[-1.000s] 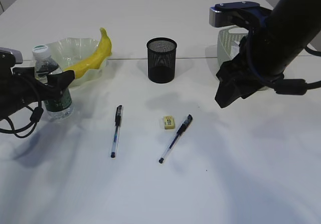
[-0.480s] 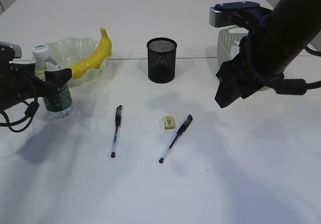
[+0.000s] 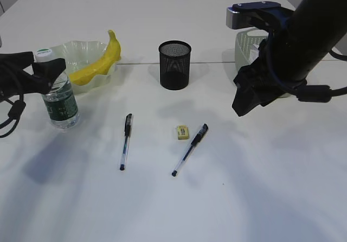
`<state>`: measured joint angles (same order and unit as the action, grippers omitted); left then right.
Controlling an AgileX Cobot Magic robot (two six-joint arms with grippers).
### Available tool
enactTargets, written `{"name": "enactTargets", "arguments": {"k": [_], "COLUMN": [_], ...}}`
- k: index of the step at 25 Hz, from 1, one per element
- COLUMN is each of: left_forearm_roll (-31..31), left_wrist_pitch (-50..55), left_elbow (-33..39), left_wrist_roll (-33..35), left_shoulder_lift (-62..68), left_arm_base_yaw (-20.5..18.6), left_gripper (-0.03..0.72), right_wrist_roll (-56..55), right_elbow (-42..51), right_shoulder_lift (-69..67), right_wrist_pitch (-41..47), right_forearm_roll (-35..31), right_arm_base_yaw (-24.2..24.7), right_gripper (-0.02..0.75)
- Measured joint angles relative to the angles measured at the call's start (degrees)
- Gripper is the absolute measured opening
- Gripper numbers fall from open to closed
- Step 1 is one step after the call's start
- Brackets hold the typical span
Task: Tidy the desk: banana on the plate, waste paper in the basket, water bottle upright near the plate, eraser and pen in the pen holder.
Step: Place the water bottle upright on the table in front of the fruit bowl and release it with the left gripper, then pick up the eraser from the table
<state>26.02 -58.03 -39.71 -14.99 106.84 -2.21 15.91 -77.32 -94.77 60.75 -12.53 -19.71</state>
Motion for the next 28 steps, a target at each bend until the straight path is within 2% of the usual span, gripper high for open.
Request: {"name": "enactTargets", "arguments": {"k": [15, 20, 28], "left_forearm_roll": [0.4, 4.3, 14.0], "left_wrist_pitch": [12.4, 16.2, 22.1], "left_elbow": [5.9, 5.9, 6.1], "left_wrist_roll": [-0.6, -6.0, -18.8], "left_shoulder_lift": [-17.9, -24.3, -31.5], "left_arm_base_yaw": [0.0, -0.1, -0.1], "left_gripper": [0.613, 0.608, 0.599], "right_wrist_roll": [0.0, 0.0, 1.6], "right_elbow": [0.0, 0.0, 0.0], "right_shoulder_lift": [0.0, 0.0, 0.0], "right_wrist_pitch": [-0.1, 0.4, 2.2], "right_forearm_roll": [-1.0, -1.0, -1.0], "right_arm_base_yaw": [0.0, 0.0, 0.0], "right_gripper": [0.428, 0.428, 0.428]}}
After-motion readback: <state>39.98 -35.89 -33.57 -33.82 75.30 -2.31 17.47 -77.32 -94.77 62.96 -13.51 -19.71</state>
